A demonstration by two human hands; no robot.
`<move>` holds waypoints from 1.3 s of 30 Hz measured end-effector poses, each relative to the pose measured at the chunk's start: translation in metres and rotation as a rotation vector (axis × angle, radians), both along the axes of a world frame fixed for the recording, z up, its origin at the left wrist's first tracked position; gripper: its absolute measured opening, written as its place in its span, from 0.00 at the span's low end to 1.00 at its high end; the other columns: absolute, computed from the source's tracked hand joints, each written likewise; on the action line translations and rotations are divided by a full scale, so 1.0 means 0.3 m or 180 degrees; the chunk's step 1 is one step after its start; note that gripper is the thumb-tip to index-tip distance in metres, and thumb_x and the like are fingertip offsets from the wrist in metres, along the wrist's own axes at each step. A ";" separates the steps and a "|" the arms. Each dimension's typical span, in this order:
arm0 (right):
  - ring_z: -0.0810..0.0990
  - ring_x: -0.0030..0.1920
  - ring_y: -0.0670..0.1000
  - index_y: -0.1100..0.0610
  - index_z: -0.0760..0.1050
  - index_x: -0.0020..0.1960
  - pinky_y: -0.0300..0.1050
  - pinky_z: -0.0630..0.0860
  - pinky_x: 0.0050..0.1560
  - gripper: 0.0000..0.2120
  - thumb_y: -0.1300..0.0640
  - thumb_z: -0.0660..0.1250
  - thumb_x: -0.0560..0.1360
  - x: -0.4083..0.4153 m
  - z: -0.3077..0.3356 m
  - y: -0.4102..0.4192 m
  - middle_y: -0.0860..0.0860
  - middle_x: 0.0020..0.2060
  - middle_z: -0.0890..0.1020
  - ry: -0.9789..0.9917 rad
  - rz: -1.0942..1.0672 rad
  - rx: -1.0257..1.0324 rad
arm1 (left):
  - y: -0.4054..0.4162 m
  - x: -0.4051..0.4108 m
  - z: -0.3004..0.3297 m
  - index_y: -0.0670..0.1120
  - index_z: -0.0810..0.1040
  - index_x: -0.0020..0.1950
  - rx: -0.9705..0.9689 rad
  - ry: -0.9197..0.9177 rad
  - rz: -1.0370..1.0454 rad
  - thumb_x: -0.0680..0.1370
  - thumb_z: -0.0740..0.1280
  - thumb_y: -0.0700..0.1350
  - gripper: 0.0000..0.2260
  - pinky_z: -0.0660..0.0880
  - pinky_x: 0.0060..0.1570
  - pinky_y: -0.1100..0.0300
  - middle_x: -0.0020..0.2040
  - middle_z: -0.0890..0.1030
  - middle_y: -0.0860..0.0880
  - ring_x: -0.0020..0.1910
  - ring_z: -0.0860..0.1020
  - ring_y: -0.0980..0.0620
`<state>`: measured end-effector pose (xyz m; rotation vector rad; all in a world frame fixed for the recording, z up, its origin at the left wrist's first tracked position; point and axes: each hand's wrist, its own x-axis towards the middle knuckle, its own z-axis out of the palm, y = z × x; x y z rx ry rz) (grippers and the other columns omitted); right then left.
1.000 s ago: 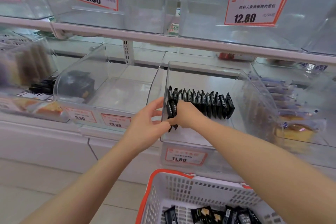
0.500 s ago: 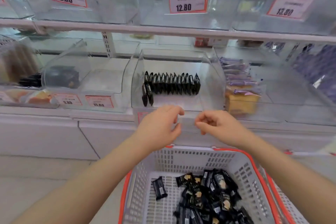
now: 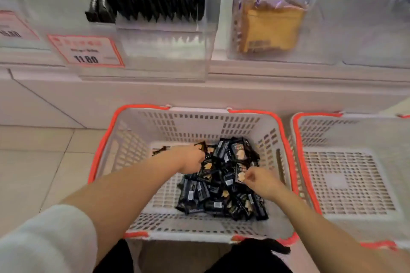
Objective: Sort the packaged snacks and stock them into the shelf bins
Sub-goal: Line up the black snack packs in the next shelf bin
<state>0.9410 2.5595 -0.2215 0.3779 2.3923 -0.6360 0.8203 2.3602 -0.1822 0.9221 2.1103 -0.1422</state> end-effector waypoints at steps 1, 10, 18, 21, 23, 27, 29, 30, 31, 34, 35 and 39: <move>0.77 0.55 0.54 0.58 0.75 0.57 0.47 0.74 0.56 0.10 0.57 0.60 0.78 0.017 -0.047 0.006 0.55 0.55 0.78 -0.0062 0.0111 0.0116 | 0.007 0.021 -0.051 0.41 0.73 0.56 -0.0072 -0.0078 0.0014 0.79 0.56 0.42 0.10 0.70 0.47 0.51 0.52 0.76 0.41 0.49 0.74 0.43; 0.75 0.57 0.58 0.64 0.68 0.64 0.47 0.71 0.53 0.15 0.57 0.56 0.80 0.010 -0.309 -0.024 0.60 0.59 0.74 0.0537 -0.0785 0.0343 | -0.043 0.196 -0.394 0.42 0.66 0.68 -0.0330 -0.0207 0.1277 0.79 0.59 0.45 0.18 0.71 0.56 0.52 0.63 0.72 0.41 0.60 0.73 0.43; 0.75 0.57 0.58 0.59 0.62 0.63 0.51 0.74 0.50 0.23 0.51 0.67 0.74 -0.013 -0.383 -0.085 0.58 0.58 0.74 0.0327 -0.0645 0.0541 | -0.105 0.263 -0.520 0.43 0.64 0.69 -0.0628 -0.0131 0.1971 0.78 0.60 0.48 0.21 0.71 0.58 0.51 0.64 0.69 0.43 0.60 0.73 0.43; 0.75 0.53 0.52 0.56 0.62 0.67 0.45 0.73 0.48 0.27 0.55 0.69 0.73 -0.005 -0.380 -0.091 0.54 0.58 0.75 0.0579 -0.1241 -0.0239 | -0.094 0.268 -0.562 0.41 0.63 0.69 -0.0467 -0.0110 0.2338 0.78 0.61 0.48 0.22 0.72 0.59 0.52 0.65 0.69 0.42 0.61 0.72 0.44; 0.73 0.47 0.45 0.55 0.62 0.70 0.38 0.69 0.45 0.29 0.55 0.69 0.73 -0.004 -0.367 -0.093 0.49 0.55 0.76 0.0705 -0.1542 -0.0785 | -0.071 0.268 -0.587 0.41 0.61 0.71 -0.0432 -0.0054 0.2585 0.78 0.62 0.50 0.25 0.71 0.59 0.52 0.67 0.68 0.42 0.62 0.72 0.44; 0.74 0.49 0.42 0.54 0.59 0.73 0.37 0.70 0.52 0.34 0.57 0.71 0.72 0.009 -0.335 -0.109 0.47 0.56 0.75 0.0366 -0.2053 -0.1893 | -0.028 0.278 -0.624 0.41 0.62 0.67 -0.0548 0.0194 0.2932 0.76 0.66 0.52 0.25 0.74 0.52 0.51 0.64 0.70 0.43 0.59 0.74 0.43; 0.74 0.49 0.42 0.54 0.66 0.70 0.41 0.72 0.57 0.29 0.60 0.71 0.71 0.029 -0.329 -0.119 0.48 0.56 0.76 -0.0079 -0.2112 -0.2477 | -0.029 0.276 -0.638 0.42 0.64 0.64 -0.0483 0.0223 0.3150 0.75 0.68 0.50 0.23 0.74 0.46 0.52 0.60 0.73 0.43 0.55 0.76 0.44; 0.75 0.47 0.41 0.53 0.71 0.66 0.43 0.73 0.58 0.25 0.62 0.71 0.70 0.038 -0.325 -0.118 0.47 0.52 0.78 -0.0262 -0.2134 -0.2682 | -0.033 0.269 -0.639 0.42 0.64 0.62 -0.0357 0.0126 0.3333 0.74 0.68 0.49 0.22 0.73 0.43 0.54 0.55 0.75 0.44 0.51 0.77 0.45; 0.76 0.43 0.40 0.51 0.74 0.62 0.44 0.74 0.57 0.22 0.64 0.70 0.70 0.045 -0.320 -0.113 0.46 0.47 0.78 -0.0383 -0.2196 -0.2850 | -0.040 0.257 -0.639 0.42 0.65 0.60 -0.0210 -0.0039 0.3518 0.74 0.68 0.49 0.20 0.73 0.40 0.56 0.50 0.76 0.45 0.46 0.77 0.46; 0.76 0.36 0.39 0.49 0.73 0.57 0.41 0.76 0.53 0.22 0.68 0.71 0.69 0.058 -0.313 -0.102 0.42 0.36 0.77 -0.0455 -0.2434 -0.3097 | -0.078 0.221 -0.616 0.42 0.69 0.56 0.0096 -0.0880 0.3868 0.75 0.66 0.47 0.14 0.71 0.36 0.59 0.42 0.77 0.45 0.37 0.75 0.48; 0.77 0.38 0.40 0.48 0.72 0.58 0.43 0.76 0.54 0.22 0.67 0.71 0.70 0.060 -0.309 -0.103 0.41 0.36 0.77 -0.0430 -0.2424 -0.3055 | -0.094 0.214 -0.603 0.41 0.71 0.55 0.0272 -0.1134 0.4071 0.75 0.65 0.45 0.12 0.71 0.39 0.57 0.42 0.78 0.44 0.37 0.75 0.47; 0.79 0.48 0.45 0.50 0.74 0.60 0.45 0.76 0.52 0.12 0.57 0.65 0.77 0.058 -0.279 -0.123 0.44 0.47 0.81 -0.0275 -0.2358 -0.2879 | -0.137 0.198 -0.523 0.40 0.75 0.50 0.1287 -0.2014 0.5513 0.77 0.58 0.40 0.07 0.75 0.39 0.59 0.37 0.81 0.44 0.34 0.77 0.49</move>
